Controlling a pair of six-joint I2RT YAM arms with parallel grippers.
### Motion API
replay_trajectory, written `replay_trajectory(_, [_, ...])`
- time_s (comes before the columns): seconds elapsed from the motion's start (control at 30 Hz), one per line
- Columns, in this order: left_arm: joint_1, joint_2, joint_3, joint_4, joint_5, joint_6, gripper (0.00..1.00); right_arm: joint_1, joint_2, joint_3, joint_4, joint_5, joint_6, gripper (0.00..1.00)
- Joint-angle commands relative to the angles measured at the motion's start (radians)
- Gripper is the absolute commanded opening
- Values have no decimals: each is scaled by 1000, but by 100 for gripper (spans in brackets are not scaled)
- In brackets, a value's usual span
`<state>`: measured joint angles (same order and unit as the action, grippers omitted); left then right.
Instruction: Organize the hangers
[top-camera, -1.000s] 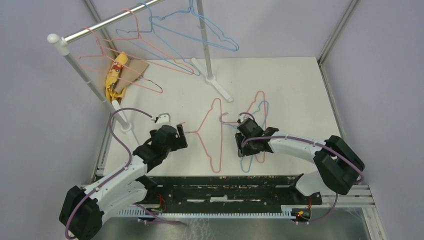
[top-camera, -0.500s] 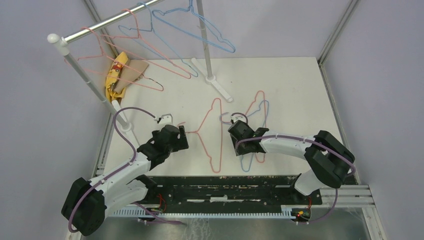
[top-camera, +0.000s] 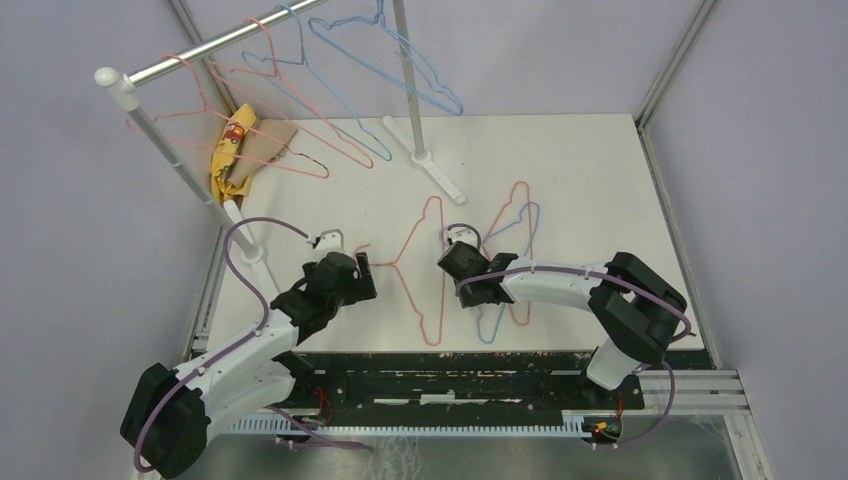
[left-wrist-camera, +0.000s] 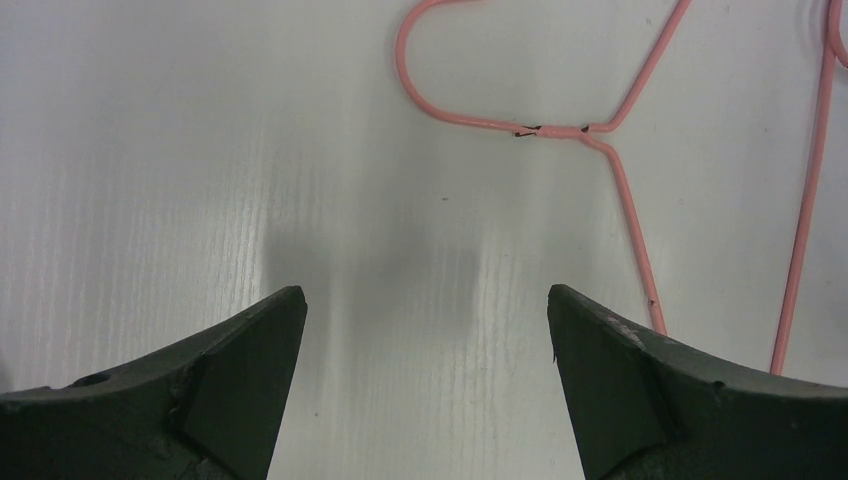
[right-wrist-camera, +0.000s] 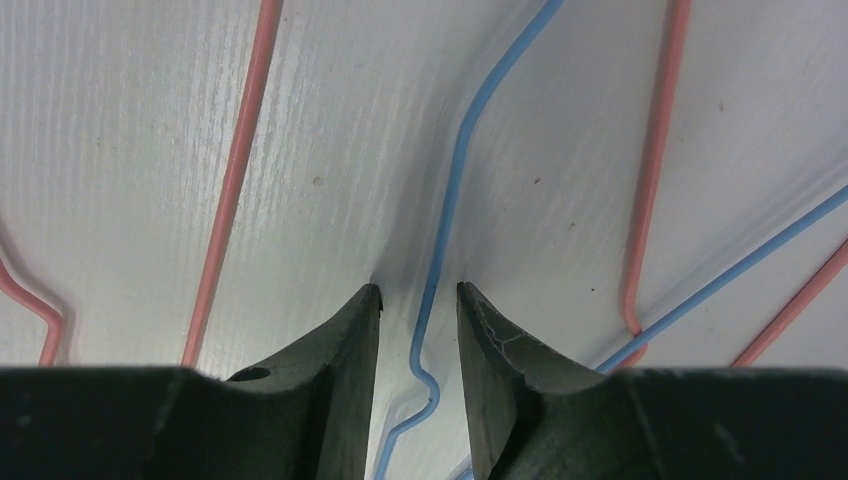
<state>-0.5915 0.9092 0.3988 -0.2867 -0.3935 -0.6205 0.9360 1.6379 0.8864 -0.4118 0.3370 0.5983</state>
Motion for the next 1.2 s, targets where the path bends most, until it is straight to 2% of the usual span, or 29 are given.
replay_trajectory(0.0, [-5, -19, -7, 25, -25, -22, 98, 0, 84, -52, -101, 51, 12, 42])
replay_trajectory(0.17, [-5, -10, -5, 22, -22, -21, 98, -15, 129, -39, -106, 46, 18, 19])
replay_trajectory(0.23, [-5, -14, -4, 17, -26, -19, 98, -38, 128, -45, -95, 20, 10, 1])
replay_trajectory(0.4, [-5, -27, -4, 20, -28, -23, 98, -51, 48, -71, -55, -10, -24, 0])
replay_trajectory(0.6, [-5, -13, 11, 14, -24, -23, 97, -52, -239, -85, 0, -118, -60, 0])
replay_trajectory(0.77, [-5, -16, 15, 14, -17, -29, 97, -70, -413, -47, 16, -239, -56, 0])
replay_trajectory(1.07, [-6, -23, 10, 10, -10, -36, 97, -90, -524, 28, 58, -470, -8, 1])
replay_trajectory(1.17, [-6, -32, 18, -1, -14, -33, 97, -94, -541, 100, 50, -537, -6, 1])
